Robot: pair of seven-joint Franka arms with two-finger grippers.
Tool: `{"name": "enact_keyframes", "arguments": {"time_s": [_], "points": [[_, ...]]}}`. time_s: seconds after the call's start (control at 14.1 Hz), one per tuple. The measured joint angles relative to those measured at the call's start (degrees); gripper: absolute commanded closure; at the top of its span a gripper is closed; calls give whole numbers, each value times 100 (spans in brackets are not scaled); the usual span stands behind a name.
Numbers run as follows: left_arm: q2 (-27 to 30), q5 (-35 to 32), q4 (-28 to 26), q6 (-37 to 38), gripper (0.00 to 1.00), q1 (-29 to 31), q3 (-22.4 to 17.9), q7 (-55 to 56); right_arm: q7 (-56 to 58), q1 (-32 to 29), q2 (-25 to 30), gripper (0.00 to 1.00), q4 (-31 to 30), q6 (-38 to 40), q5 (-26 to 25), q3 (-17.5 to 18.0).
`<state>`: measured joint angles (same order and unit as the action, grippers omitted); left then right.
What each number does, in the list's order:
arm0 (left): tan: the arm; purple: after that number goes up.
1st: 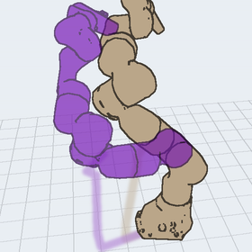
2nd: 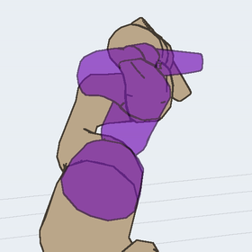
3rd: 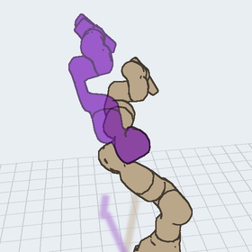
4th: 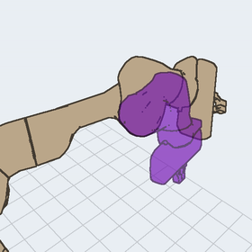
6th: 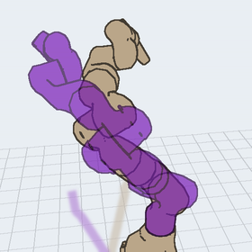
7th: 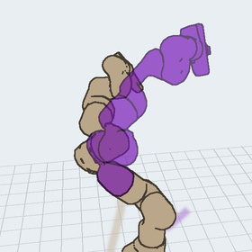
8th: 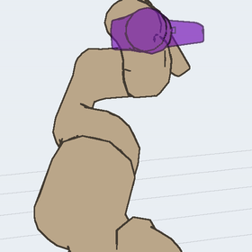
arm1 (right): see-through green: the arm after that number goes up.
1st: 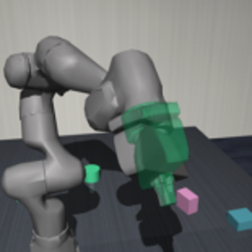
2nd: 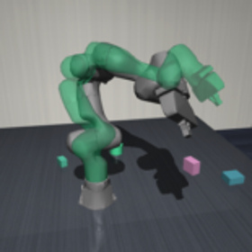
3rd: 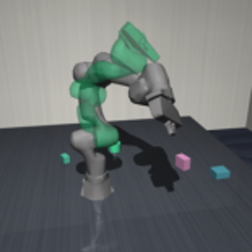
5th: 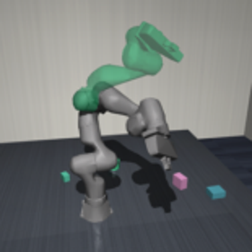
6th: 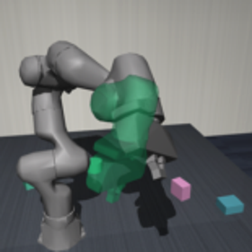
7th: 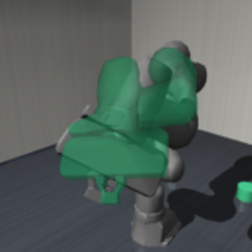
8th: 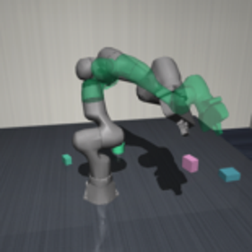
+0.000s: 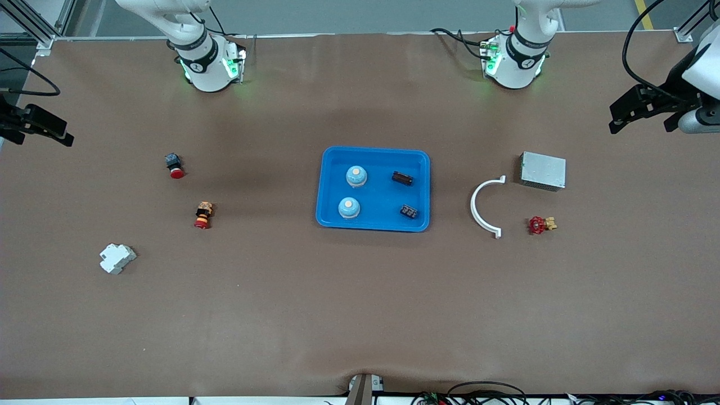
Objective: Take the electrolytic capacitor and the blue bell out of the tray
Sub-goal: 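Move the left gripper over the blue tray toward a brown capacitor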
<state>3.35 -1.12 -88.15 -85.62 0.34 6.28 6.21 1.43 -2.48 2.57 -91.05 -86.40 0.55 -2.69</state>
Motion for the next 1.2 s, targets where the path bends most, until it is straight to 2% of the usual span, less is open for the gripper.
{"name": "enact_keyframes", "arguments": {"time_s": [0.5,0.85,1.06,1.2], "points": [[-97,0,-18,124,0,-24,19,0,0,0,0,0,-7,3,2,1],[-784,9,-67,204,0,-357,321,593,-48,0,0,0,-14,57,36,13],[-1107,94,-196,-24,0,-585,466,1117,-812,68,28,0,-87,155,335,104],[-1170,225,-506,-383,0,-755,523,1688,-1758,381,70,0,-230,163,391,190]]}}
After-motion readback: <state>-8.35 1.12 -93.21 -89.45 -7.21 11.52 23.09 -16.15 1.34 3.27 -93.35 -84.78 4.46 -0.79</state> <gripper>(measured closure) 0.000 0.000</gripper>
